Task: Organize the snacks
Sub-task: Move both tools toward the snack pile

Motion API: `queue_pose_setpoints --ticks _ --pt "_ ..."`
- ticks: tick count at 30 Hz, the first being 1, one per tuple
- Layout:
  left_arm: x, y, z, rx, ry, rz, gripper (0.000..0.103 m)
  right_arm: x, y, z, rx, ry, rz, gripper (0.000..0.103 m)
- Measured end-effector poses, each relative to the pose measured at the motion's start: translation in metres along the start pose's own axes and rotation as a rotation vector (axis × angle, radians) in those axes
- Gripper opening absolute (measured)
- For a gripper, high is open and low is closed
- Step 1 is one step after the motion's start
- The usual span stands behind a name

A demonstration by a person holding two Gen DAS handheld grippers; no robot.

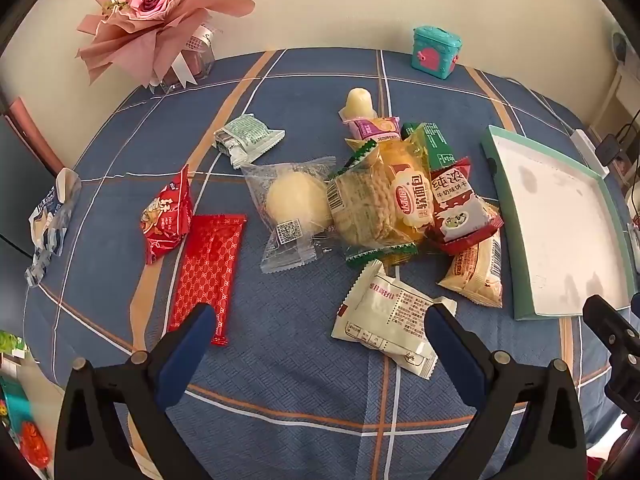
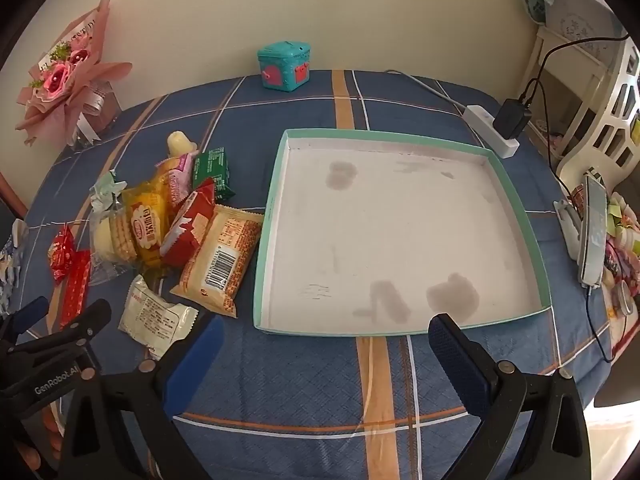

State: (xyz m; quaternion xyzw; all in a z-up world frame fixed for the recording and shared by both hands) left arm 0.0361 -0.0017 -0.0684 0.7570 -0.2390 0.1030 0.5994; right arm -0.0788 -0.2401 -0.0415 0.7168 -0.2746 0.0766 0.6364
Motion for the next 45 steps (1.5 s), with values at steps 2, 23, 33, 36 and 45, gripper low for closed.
queue_pose_setpoints --ticks 2,23,33,36,45 --pt "0.000 0.001 -0.001 0.000 0.003 0.001 0.103 0.002 -0.002 -0.004 -0.003 -0.002 0.001 0.103" --pt "0.005 0.012 -0.003 -0.039 0.014 0.054 0.103 0.004 -0.002 -0.005 -0.054 0.054 0.024 0.103" --pt "0.008 0.018 -0.012 -0.050 0.041 0.072 0.103 0.007 -0.003 -0.011 -0.045 0.067 0.048 0.103" --pt "0.009 0.018 -0.014 -0.054 0.048 0.076 0.103 0.008 -0.002 -0.012 -0.036 0.066 0.066 0.103" --pt "0.007 0.017 -0.017 -0.055 0.053 0.070 0.103 0.006 -0.005 -0.012 -0.058 0.072 0.031 0.103"
Point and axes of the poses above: each gripper's, at about its wrist camera, not at the fingertips, and y roughly against the way its jaws point, z to its right, x to its top, the point moved 8 cm from there along -y, roughly the way its jaws point, and after that the axes turned 13 degrees about x, right-handed, at the moved point
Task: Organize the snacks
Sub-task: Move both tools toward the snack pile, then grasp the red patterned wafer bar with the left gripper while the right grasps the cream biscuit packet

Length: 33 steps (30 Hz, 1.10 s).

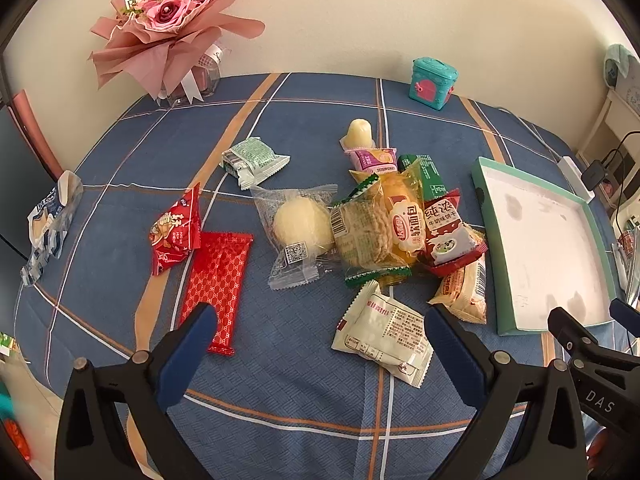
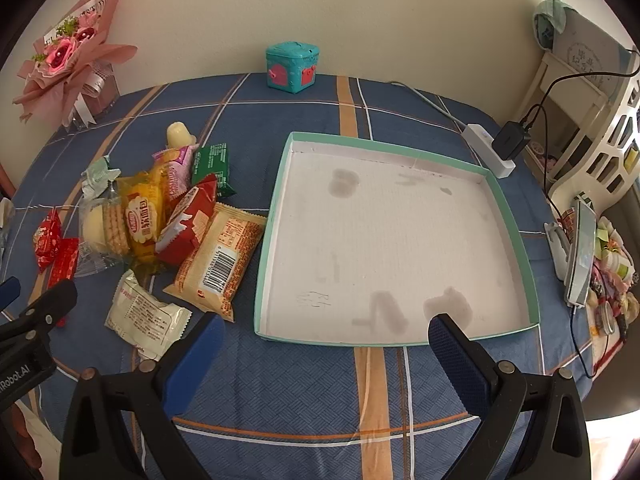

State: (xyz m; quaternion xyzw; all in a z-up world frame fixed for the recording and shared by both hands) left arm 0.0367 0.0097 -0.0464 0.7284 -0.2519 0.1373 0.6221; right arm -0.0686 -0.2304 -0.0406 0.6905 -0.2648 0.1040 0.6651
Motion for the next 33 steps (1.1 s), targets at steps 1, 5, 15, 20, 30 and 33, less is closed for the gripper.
queue_pose_setpoints --ticks 1,5,15,20,30,33 --pt "0.000 0.000 0.000 -0.001 0.002 -0.001 0.103 0.000 0.000 0.000 -0.003 0.001 -0.005 0.103" --pt "-0.001 -0.001 -0.003 0.002 0.005 -0.004 0.103 0.000 0.000 -0.001 -0.005 0.004 0.001 0.103" --pt "0.003 -0.011 -0.053 0.026 0.141 -0.026 0.103 0.004 -0.011 -0.044 0.213 0.008 -0.026 0.103" --pt "-0.005 -0.030 -0.080 0.032 0.205 -0.079 0.103 0.007 -0.018 -0.085 0.332 0.042 -0.039 0.103" --pt "-0.015 -0.068 -0.087 0.040 0.190 -0.169 0.099 -0.018 -0.057 -0.127 0.393 0.107 -0.228 0.093" --pt "-0.017 -0.076 -0.088 0.035 0.184 -0.192 0.090 -0.023 -0.071 -0.135 0.392 0.133 -0.269 0.090"
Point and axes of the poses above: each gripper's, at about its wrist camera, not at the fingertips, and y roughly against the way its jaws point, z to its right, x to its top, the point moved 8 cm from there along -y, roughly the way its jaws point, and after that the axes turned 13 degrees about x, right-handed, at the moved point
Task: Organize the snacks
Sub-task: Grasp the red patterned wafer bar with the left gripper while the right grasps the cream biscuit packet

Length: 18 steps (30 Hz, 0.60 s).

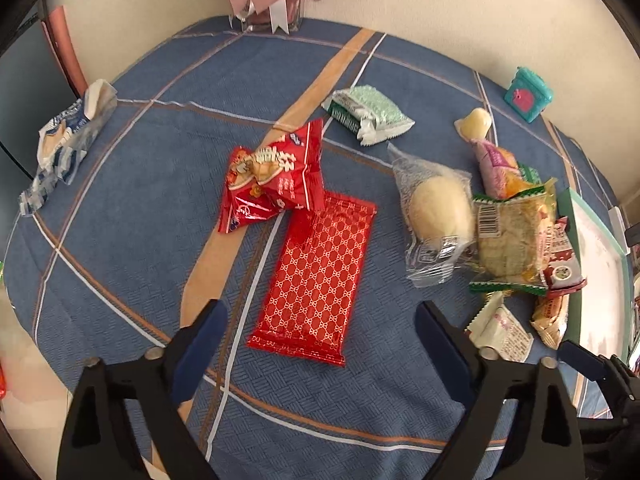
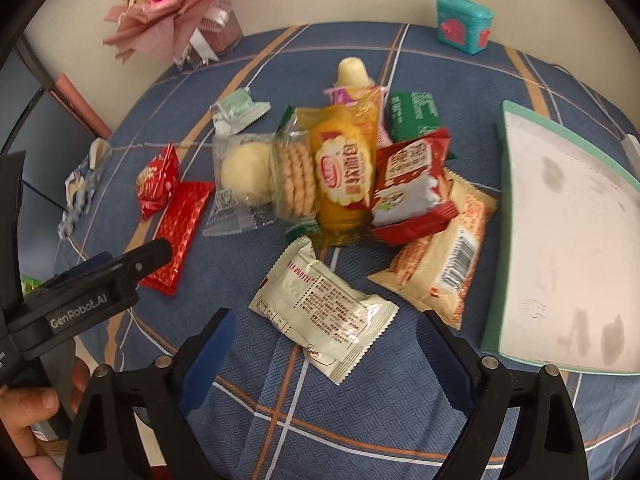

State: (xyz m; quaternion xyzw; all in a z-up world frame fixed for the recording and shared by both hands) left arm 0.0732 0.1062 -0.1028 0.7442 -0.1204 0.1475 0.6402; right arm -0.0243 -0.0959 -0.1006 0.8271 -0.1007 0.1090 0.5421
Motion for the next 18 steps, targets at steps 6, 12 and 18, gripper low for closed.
queue_pose_setpoints --ticks 6,12,18 --pt "-0.002 -0.016 -0.001 0.004 -0.010 -0.034 0.089 -0.001 -0.023 -0.009 0.013 0.059 -0.070 0.085" --pt "0.001 -0.030 -0.002 0.023 -0.027 -0.055 0.079 0.002 -0.037 -0.015 -0.001 0.111 -0.096 0.084" --pt "-0.003 -0.037 0.002 0.043 -0.044 -0.070 0.066 0.004 -0.051 -0.011 -0.011 0.107 -0.111 0.084"
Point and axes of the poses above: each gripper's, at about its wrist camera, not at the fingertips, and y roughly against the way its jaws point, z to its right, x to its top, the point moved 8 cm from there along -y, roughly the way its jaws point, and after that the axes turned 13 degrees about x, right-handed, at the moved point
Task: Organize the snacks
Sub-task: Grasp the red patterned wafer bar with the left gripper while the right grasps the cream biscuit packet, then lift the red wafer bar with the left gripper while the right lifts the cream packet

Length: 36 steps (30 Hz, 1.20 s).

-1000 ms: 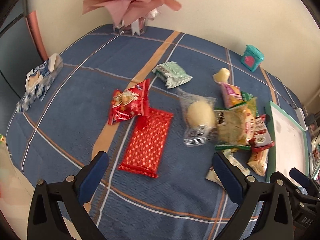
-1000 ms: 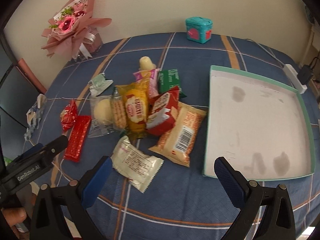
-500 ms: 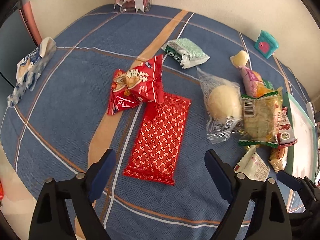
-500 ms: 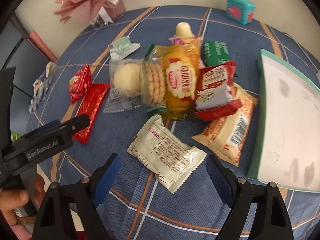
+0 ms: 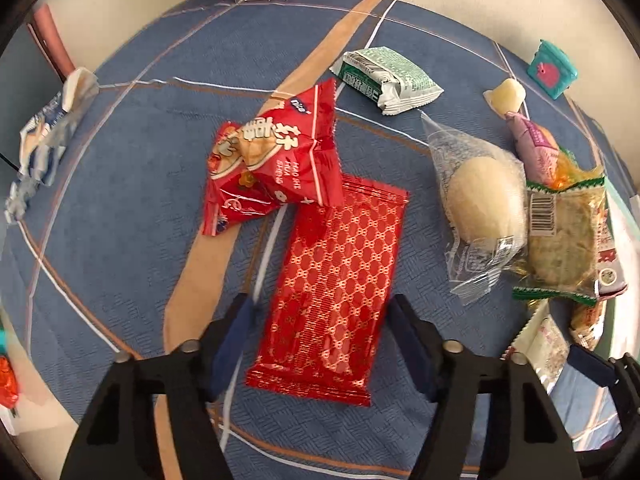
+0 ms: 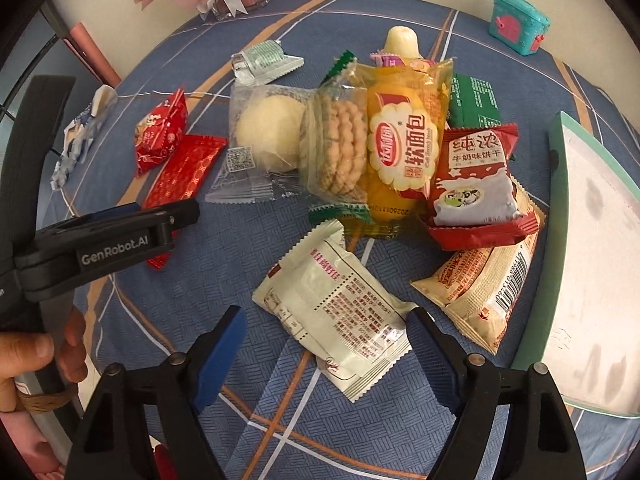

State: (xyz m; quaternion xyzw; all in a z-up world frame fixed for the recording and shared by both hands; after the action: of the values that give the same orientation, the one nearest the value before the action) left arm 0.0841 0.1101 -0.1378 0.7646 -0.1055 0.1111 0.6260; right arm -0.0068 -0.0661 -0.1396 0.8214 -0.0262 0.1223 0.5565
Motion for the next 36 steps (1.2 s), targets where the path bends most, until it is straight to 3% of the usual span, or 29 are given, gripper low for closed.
queue_pose_setpoints --ticks 6,15,23,26,36 --pt "-0.011 0.006 0.000 -0.017 0.015 -0.005 0.052 -0.008 -0.004 0.011 0.005 -0.025 -0.033 0.078" --pt "-0.039 0.016 0.012 -0.072 -0.006 -0.017 0.051 -0.015 -0.013 0.010 0.023 -0.008 -0.059 0.068" --pt "-0.039 0.011 0.022 -0.057 -0.019 -0.012 0.051 -0.019 -0.028 -0.004 -0.047 0.058 -0.058 0.067" --pt "-0.039 0.012 0.026 -0.048 -0.024 -0.008 0.051 -0.018 -0.026 -0.011 -0.091 0.085 -0.060 0.061" --pt "-0.041 0.014 0.022 -0.043 -0.014 -0.001 0.048 -0.017 -0.019 -0.015 -0.052 0.073 -0.032 0.049"
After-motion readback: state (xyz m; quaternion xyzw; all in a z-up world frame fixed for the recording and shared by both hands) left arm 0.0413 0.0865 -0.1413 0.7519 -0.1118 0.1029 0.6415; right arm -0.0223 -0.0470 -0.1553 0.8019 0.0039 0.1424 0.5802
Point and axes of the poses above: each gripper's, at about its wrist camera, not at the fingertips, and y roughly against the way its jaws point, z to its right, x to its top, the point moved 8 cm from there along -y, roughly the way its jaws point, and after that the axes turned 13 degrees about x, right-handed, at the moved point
